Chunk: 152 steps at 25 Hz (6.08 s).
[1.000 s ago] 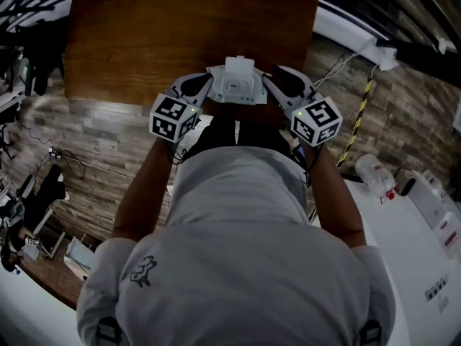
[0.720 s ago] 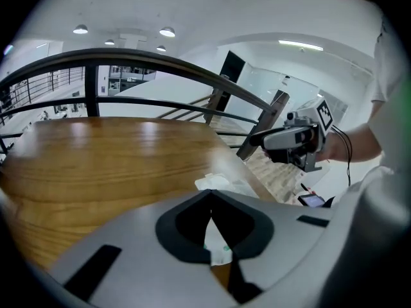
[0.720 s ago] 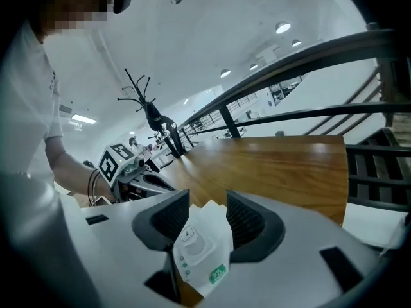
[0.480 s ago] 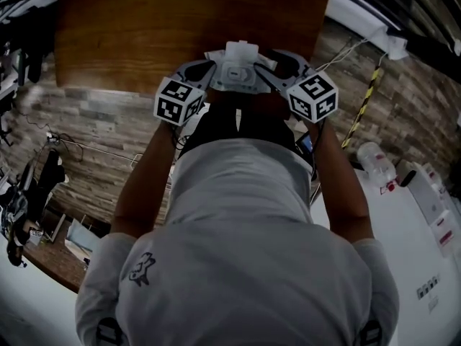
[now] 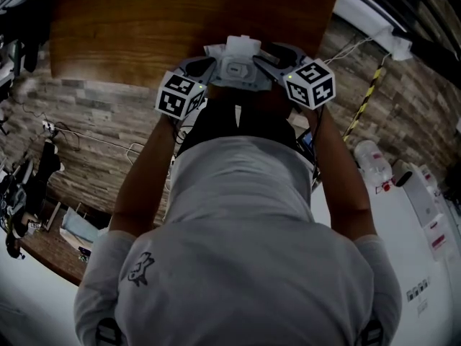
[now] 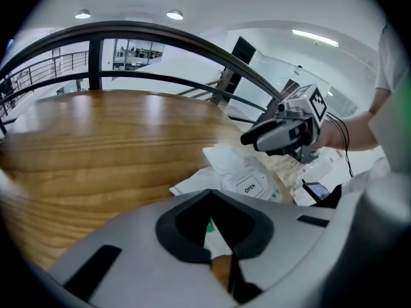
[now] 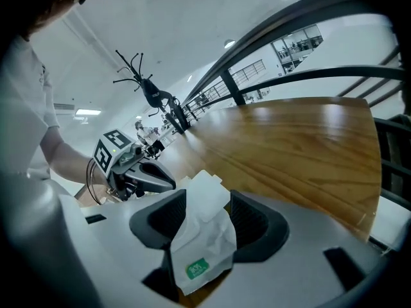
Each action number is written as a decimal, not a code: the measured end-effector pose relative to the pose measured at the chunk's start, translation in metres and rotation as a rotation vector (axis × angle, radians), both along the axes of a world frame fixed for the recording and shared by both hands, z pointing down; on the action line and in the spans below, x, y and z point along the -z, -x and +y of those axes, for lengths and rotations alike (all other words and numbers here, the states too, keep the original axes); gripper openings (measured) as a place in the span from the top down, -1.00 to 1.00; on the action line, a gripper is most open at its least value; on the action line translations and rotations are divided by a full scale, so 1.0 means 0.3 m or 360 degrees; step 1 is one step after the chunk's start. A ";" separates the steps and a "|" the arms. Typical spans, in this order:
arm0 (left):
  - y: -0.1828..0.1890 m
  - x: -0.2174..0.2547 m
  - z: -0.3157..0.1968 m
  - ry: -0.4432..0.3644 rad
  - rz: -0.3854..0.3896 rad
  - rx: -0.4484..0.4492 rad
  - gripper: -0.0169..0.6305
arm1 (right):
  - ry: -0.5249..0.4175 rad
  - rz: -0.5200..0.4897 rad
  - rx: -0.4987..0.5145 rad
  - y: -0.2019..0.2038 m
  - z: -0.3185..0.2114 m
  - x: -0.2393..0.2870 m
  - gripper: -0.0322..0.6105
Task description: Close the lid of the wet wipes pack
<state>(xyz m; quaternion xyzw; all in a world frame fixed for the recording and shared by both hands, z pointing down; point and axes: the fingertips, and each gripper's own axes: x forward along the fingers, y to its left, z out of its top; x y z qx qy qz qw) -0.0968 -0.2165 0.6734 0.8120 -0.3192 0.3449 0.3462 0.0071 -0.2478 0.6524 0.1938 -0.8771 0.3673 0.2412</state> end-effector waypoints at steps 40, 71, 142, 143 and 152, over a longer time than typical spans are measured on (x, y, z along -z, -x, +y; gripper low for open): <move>0.010 -0.052 0.004 0.0028 0.0046 0.0011 0.92 | -0.0025 -0.0017 0.0091 0.089 0.099 0.051 0.26; 0.012 -0.040 0.013 -0.0063 0.0049 -0.0108 0.92 | -0.0145 0.0357 -0.0039 0.158 0.233 -0.046 0.40; 0.013 -0.016 0.019 -0.0161 -0.0086 -0.0183 0.92 | -0.0298 0.0627 -0.0109 0.169 0.240 -0.078 0.43; 0.012 -0.008 0.022 -0.0165 -0.0087 -0.0187 0.92 | -0.0272 0.0609 -0.0108 0.170 0.240 -0.074 0.43; -0.028 0.122 0.039 -0.0241 -0.0054 -0.0239 0.92 | -0.0302 0.0497 -0.0186 0.138 0.186 0.051 0.44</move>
